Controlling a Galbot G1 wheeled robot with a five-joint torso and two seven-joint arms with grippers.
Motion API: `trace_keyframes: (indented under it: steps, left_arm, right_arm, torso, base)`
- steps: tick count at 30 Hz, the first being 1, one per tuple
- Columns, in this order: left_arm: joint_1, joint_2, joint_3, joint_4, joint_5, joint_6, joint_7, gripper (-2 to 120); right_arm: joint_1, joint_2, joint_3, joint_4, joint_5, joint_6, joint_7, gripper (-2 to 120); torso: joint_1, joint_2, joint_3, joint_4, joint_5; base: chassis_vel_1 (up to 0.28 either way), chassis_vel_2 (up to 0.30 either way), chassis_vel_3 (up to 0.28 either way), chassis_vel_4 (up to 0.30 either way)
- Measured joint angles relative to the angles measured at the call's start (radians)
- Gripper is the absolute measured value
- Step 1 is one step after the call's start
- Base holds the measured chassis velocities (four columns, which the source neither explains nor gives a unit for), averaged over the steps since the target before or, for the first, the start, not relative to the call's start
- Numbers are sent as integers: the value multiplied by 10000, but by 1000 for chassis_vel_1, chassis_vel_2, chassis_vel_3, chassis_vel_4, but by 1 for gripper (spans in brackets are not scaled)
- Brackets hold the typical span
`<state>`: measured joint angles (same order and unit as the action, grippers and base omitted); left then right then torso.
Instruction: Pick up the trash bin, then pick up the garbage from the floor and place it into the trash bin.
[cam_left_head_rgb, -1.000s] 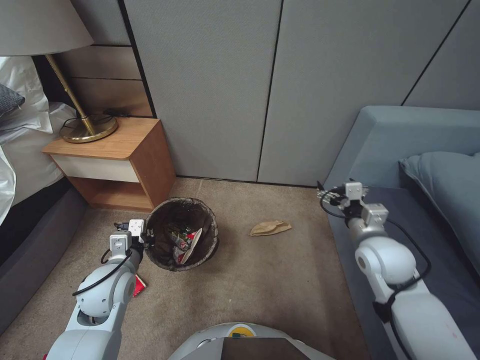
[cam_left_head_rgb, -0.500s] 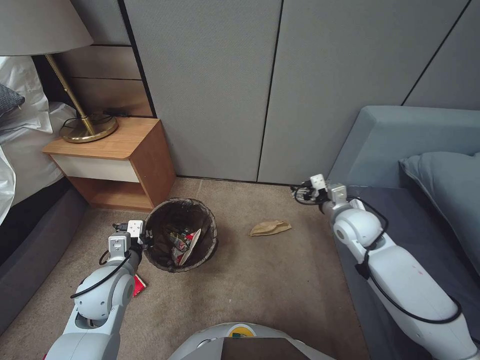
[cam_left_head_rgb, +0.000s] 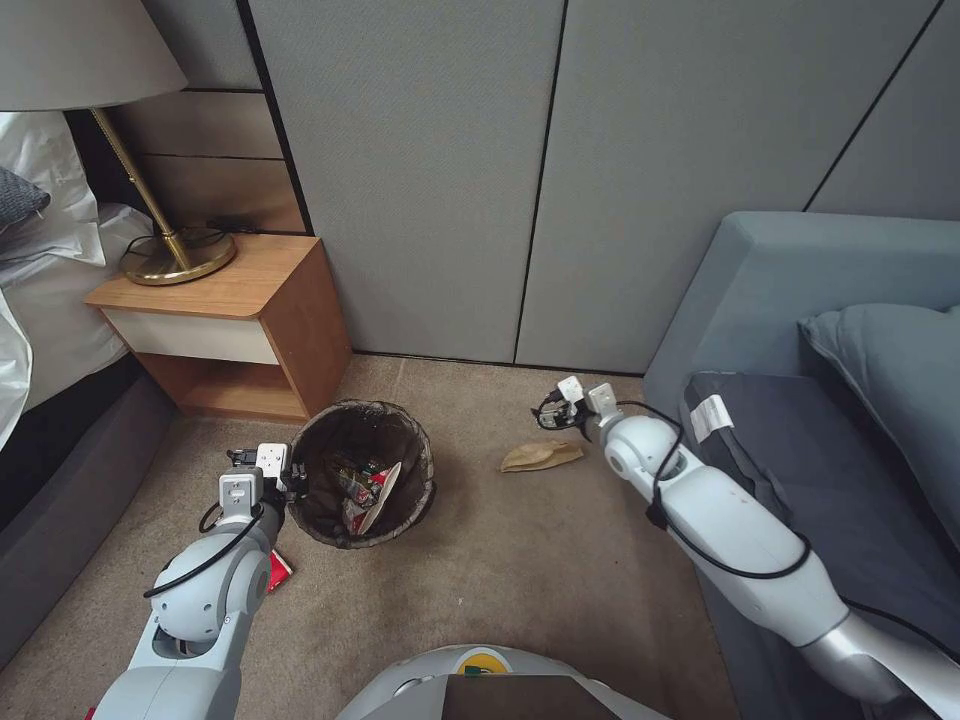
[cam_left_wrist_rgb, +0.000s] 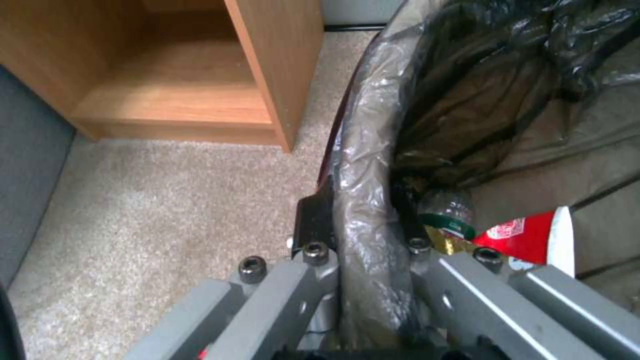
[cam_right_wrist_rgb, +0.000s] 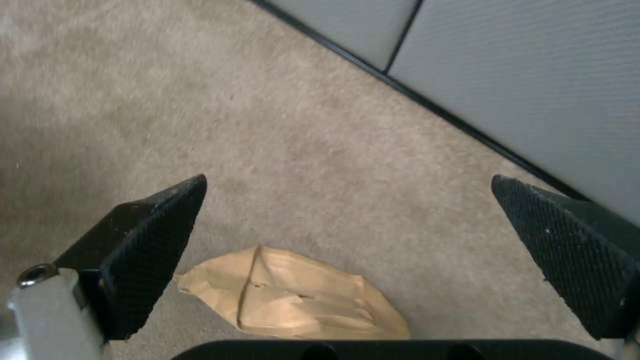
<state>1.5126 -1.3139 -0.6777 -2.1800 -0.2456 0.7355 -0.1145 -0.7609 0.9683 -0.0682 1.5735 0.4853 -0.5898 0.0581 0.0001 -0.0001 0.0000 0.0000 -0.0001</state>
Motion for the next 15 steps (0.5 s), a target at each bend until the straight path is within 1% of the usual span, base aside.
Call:
trace_keyframes:
  steps: [5, 6, 7, 10, 14, 15]
  left_arm:
    - [-9, -46, 40, 27, 50, 0, 2, 3]
    - [-11, -56, 45, 54, 69, 0, 3, 3]
    - [-11, -56, 45, 54, 69, 0, 3, 3]
    - [-16, -108, 45, 105, 89, 0, 3, 3]
    - [-15, -147, 43, 110, 93, 0, 2, 3]
    - [-6, -199, 33, 110, 93, 0, 2, 3]
  right_arm:
    - [384, 242, -496, -560, -247, 106, -84, 100]
    - [603, 360, -761, -849, -400, 161, -174, 100]
    - [603, 360, -761, -849, -400, 161, -174, 100]
    - [991, 626, -1423, -1476, -724, 262, -314, 100]
    - [1058, 750, -1616, -1721, -917, 356, -366, 100]
    - [1032, 948, -1778, -1978, -1126, 428, -421, 100]
  torso:
    - [0, 0, 0, -1, 0]
    - [0, 0, 0, 0, -1]
    - [0, 0, 0, 0, -1]
    - [0, 0, 0, 0, -2]
    - [0, 0, 0, 1, -2]
    - [0, 0, 0, 2, 0]
  base:
    - [0, 0, 0, 0]
    - [0, 0, 0, 0]
    - [0, 0, 0, 0]
    - [0, 0, 0, 0]
    - [0, 0, 0, 0]
    - [0, 0, 0, 0]
